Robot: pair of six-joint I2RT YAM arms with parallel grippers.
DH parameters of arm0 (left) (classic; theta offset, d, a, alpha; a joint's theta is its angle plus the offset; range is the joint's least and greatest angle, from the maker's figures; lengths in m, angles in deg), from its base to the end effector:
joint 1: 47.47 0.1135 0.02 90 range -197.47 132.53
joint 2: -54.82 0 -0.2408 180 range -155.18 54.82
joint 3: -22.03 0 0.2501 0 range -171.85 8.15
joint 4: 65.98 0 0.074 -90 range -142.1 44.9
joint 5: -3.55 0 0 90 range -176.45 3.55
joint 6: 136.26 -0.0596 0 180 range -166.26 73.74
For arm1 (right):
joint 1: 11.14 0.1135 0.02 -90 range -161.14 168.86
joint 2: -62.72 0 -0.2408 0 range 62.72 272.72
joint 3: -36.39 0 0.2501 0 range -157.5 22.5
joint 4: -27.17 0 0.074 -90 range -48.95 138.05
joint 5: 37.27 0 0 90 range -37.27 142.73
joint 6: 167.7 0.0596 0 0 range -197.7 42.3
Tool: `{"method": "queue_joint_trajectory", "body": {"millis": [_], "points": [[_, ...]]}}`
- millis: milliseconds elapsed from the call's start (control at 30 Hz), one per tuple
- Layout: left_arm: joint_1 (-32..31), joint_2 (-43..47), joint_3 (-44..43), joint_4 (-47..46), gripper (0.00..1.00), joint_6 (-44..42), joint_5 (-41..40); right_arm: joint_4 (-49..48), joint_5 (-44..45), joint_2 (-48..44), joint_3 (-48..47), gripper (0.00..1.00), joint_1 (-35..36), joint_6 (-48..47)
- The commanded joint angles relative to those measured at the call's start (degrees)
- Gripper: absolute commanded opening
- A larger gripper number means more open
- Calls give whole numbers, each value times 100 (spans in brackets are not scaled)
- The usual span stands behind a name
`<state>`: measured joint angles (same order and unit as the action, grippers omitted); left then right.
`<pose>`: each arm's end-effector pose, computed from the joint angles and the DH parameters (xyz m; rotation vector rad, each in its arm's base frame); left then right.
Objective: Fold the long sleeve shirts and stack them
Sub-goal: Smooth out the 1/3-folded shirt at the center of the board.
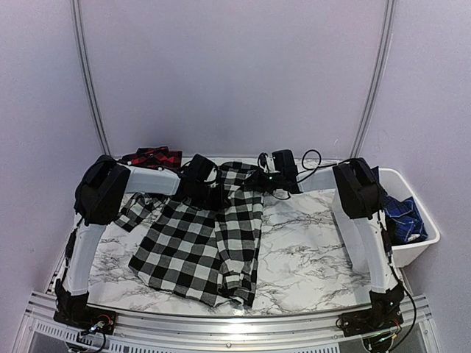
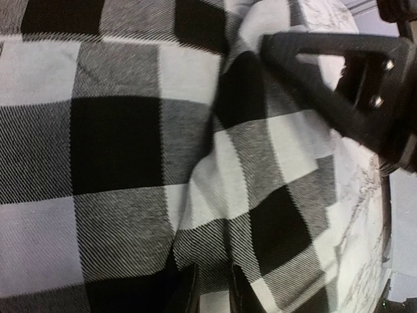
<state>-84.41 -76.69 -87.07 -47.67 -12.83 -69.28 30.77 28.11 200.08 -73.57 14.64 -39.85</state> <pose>0.3971 -0.3206 0.1131 0.2432 2.4297 -0.9444 0.4656 0.2525 0.0955 -0.0396 2.2616 1.0859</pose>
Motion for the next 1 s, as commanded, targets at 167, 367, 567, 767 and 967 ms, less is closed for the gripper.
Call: {"method": "queue_joint_trajectory", "body": {"millis": [167,367,567,767,967], "points": [[39,-237,-161,-3,17,217,-107,153,-236,589,-1274,12,-323,365],[39,-89,-99,-4,17,214,-100,318,-262,1148,-2146,12,-632,596],[41,28,-84,-3,17,260,-65,246,-373,1629,-2446,11,-694,811],[39,329,-84,58,18,221,-33,225,-241,1732,-2415,11,-695,803],[39,818,-57,297,19,-39,-153,69,-375,1333,-2305,12,-692,844]]}}
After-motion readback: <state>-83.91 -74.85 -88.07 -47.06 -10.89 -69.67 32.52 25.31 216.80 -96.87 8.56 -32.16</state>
